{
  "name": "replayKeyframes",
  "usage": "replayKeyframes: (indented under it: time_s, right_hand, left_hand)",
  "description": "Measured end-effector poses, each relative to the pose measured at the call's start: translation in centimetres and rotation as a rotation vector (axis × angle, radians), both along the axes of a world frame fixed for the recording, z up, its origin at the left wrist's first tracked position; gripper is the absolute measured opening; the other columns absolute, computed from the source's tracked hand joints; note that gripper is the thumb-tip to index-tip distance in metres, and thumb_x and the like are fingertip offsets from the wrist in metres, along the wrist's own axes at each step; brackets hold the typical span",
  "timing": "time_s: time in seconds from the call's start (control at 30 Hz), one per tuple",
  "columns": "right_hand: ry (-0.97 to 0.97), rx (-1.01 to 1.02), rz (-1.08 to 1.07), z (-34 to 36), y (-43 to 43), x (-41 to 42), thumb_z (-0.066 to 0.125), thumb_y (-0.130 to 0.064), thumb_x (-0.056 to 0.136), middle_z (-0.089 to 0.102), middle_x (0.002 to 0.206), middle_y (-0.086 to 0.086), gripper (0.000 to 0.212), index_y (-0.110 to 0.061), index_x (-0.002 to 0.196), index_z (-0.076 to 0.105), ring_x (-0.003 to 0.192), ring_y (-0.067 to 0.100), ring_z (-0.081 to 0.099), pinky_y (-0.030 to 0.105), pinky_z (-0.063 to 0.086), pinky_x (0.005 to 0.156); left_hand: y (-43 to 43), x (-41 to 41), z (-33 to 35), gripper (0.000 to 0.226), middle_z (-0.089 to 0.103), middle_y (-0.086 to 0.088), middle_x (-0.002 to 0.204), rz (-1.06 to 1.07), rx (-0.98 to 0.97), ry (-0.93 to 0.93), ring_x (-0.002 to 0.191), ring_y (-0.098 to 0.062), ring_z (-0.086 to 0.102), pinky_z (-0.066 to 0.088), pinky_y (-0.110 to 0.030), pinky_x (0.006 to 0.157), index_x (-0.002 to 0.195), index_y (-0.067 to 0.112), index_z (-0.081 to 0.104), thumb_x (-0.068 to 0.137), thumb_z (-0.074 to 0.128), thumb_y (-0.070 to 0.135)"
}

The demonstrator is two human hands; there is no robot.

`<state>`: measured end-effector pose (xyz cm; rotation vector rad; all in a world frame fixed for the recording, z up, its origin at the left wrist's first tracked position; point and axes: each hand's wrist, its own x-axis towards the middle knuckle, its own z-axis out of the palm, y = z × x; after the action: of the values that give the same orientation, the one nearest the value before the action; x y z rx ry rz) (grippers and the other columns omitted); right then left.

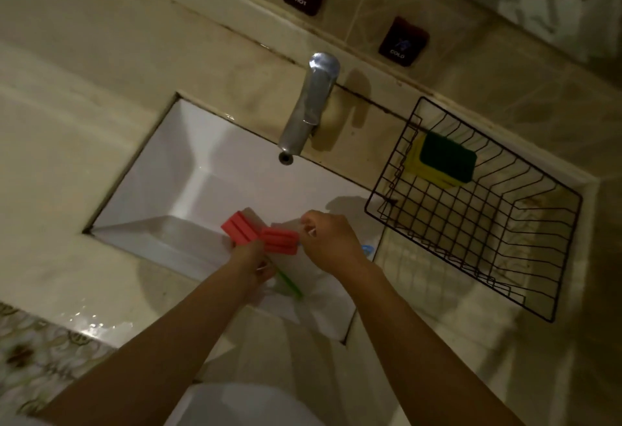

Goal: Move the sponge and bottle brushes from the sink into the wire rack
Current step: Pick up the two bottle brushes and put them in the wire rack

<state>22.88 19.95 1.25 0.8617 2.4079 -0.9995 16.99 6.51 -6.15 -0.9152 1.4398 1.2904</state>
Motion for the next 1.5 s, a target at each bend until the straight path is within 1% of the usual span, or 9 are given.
replayKeyframes:
  time_s: [0.13, 0.27, 0.43, 0.53, 0.63, 0.8, 0.97, 1.23, 1.5]
  right_hand:
    - [-0.104, 0.119, 0.187, -2.9, -1.0, 0.7, 0.053, -0.011, 0.085, 0.063, 0.107, 0.017, 0.024, -0.006, 0.107, 0.060, 0.097, 0.034, 0.059, 0.041, 0.050, 0.083]
    - [-0.246, 0.210, 0.287, -5.2, -1.3, 1.3, 0.055, -0.008, 0.081, 0.057, 0.120, 0.014, 0.041, -0.012, 0.122, 0.054, 0.111, 0.033, 0.051, 0.041, 0.042, 0.095]
    - [-0.282, 0.306, 0.287, -6.3, -1.7, 1.4, 0.052, -0.002, 0.081, 0.060, 0.117, 0.013, 0.043, -0.013, 0.122, 0.055, 0.107, 0.035, 0.054, 0.042, 0.039, 0.095]
    - [-0.228, 0.286, 0.207, -5.9, -1.9, 1.6, 0.051, -0.002, 0.082, 0.063, 0.110, 0.016, 0.035, -0.010, 0.115, 0.060, 0.098, 0.035, 0.061, 0.041, 0.046, 0.087]
    - [-0.175, 0.228, 0.101, -4.8, -1.8, 1.7, 0.058, 0.000, 0.079, 0.065, 0.106, 0.018, 0.031, -0.008, 0.109, 0.063, 0.093, 0.035, 0.063, 0.036, 0.049, 0.075]
    - [-0.112, 0.182, -0.035, -3.9, -1.8, 2.7, 0.052, 0.002, 0.085, 0.067, 0.098, 0.017, 0.024, -0.008, 0.102, 0.067, 0.085, 0.031, 0.064, 0.029, 0.043, 0.065]
    - [0.028, 0.136, -0.120, -1.8, -1.4, 3.3, 0.051, 0.002, 0.087, 0.067, 0.092, 0.017, 0.021, -0.003, 0.097, 0.068, 0.083, 0.028, 0.062, 0.027, 0.039, 0.066]
    - [0.342, 0.150, -0.250, 1.9, -0.7, 5.3, 0.053, -0.002, 0.084, 0.067, 0.080, 0.013, 0.018, -0.006, 0.091, 0.070, 0.074, 0.023, 0.058, 0.038, 0.051, 0.068]
    - [0.450, 0.222, -0.347, 7.6, 2.4, 6.8, 0.061, -0.007, 0.086, 0.071, 0.098, 0.000, 0.024, -0.019, 0.103, 0.073, 0.087, 0.013, 0.062, 0.037, 0.057, 0.077]
  left_hand:
    - [0.1, 0.9, -1.0, 0.026, 0.058, -0.014, 0.100, 0.035, 0.046, -0.123, 0.097, -0.032, 0.059, 0.053, -0.050, 0.089, 0.108, 0.016, 0.058, 0.085, 0.052, 0.003]
    - [0.9, 1.5, -1.6, 0.022, 0.056, -0.015, 0.087, 0.047, 0.058, -0.167, 0.074, -0.026, 0.054, 0.050, -0.037, 0.062, 0.086, 0.008, 0.059, 0.089, 0.044, -0.007]
    - [1.4, 1.8, -2.8, 0.016, 0.053, -0.015, 0.088, 0.085, 0.037, -0.121, 0.069, -0.023, 0.051, 0.053, -0.036, 0.064, 0.097, 0.007, 0.059, 0.090, 0.050, -0.004]
    - [1.3, 1.7, -3.0, 0.013, 0.050, -0.010, 0.078, 0.098, 0.097, -0.179, 0.069, -0.017, 0.051, 0.054, -0.027, 0.053, 0.081, 0.010, 0.057, 0.093, 0.056, 0.007]
    - [1.1, 1.5, -2.9, 0.011, 0.053, -0.012, 0.081, 0.133, 0.136, -0.196, 0.077, -0.020, 0.055, 0.058, -0.031, 0.068, 0.087, 0.005, 0.056, 0.094, 0.056, 0.014]
    - [1.3, 1.6, -1.9, 0.009, 0.057, -0.018, 0.085, 0.173, 0.114, -0.117, 0.076, -0.024, 0.059, 0.052, -0.043, 0.094, 0.090, 0.002, 0.052, 0.096, 0.047, 0.000]
    - [1.6, 2.3, 1.4, 0.007, 0.058, -0.016, 0.091, 0.107, 0.203, -0.006, 0.081, -0.023, 0.061, 0.059, -0.036, 0.058, 0.094, 0.000, 0.052, 0.096, 0.045, -0.002]
    - [1.8, 4.8, 6.4, 0.014, 0.066, -0.018, 0.100, 0.051, 0.355, 0.083, 0.089, -0.025, 0.067, 0.058, -0.031, 0.067, 0.106, -0.001, 0.058, 0.095, 0.051, 0.004]
    - [4.9, 7.1, 11.6, 0.014, 0.073, -0.017, 0.095, -0.029, 0.494, 0.110, 0.086, -0.024, 0.072, 0.059, -0.032, 0.070, 0.104, 0.000, 0.061, 0.092, 0.057, 0.005]
